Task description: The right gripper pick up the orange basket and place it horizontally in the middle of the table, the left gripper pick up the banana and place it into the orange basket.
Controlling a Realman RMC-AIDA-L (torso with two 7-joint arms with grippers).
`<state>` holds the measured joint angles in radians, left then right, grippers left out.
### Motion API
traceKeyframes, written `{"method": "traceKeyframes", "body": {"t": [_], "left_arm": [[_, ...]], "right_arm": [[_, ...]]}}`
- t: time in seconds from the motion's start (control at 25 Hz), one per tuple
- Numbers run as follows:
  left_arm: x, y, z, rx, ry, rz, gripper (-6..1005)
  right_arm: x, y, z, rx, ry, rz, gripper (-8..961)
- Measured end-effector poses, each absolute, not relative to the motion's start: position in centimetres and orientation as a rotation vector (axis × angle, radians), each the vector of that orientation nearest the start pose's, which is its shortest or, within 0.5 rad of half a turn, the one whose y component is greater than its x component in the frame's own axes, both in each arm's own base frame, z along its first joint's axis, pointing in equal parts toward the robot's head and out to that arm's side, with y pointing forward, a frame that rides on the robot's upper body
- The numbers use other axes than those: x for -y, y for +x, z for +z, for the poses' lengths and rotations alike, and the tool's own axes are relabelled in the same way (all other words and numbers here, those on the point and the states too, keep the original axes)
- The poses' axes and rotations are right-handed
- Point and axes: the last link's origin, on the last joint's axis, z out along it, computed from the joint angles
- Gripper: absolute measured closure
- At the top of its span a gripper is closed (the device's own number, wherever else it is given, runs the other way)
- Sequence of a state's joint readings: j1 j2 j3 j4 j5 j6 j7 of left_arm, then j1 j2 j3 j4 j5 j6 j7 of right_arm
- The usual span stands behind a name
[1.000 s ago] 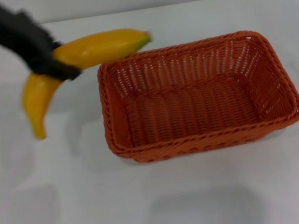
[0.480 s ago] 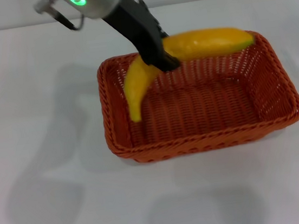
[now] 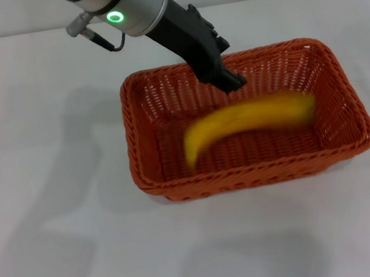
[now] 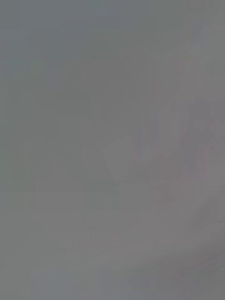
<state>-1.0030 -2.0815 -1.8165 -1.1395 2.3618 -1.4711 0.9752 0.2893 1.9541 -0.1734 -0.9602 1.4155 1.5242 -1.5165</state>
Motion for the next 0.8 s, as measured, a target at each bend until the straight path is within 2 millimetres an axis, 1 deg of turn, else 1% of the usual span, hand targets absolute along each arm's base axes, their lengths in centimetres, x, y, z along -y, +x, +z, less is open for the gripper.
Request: {"method": "traceKeyframes", "body": {"t": [0.12, 0.24, 0.36, 0.48, 0.6, 0.72, 0.8], "left_arm": [[-39.7, -4.2, -2.7, 0.11, -2.944, 0.189, 399], [-39.3, -4.5, -2.1, 0.108, -2.945, 0.098, 312], [-38.5, -5.4, -0.5, 0.115, -2.899, -0.06, 133], [-37.4, -7.5, 1.8, 0.125, -2.783, -0.232, 133], [-36.1, -9.7, 3.8, 0.151, -2.674, -0.394, 134], [-34.4, -13.2, 6.2, 0.222, -2.549, -0.562, 134], [-33.3, -15.4, 7.4, 0.258, -2.481, -0.652, 135]], "right_arm": [[-27.8, 35.8, 22.0, -0.75, -1.767, 0.856, 305], [-27.1, 36.4, 22.2, -0.744, -1.747, 0.836, 305], [-26.5, 36.9, 22.5, -0.699, -1.734, 0.797, 305], [-25.6, 37.4, 22.4, -0.634, -1.71, 0.78, 305], [-24.5, 37.7, 22.1, -0.582, -1.67, 0.838, 305], [-24.0, 38.0, 21.7, -0.551, -1.65, 0.865, 305], [-23.8, 38.1, 21.2, -0.526, -1.656, 0.863, 305]]}}
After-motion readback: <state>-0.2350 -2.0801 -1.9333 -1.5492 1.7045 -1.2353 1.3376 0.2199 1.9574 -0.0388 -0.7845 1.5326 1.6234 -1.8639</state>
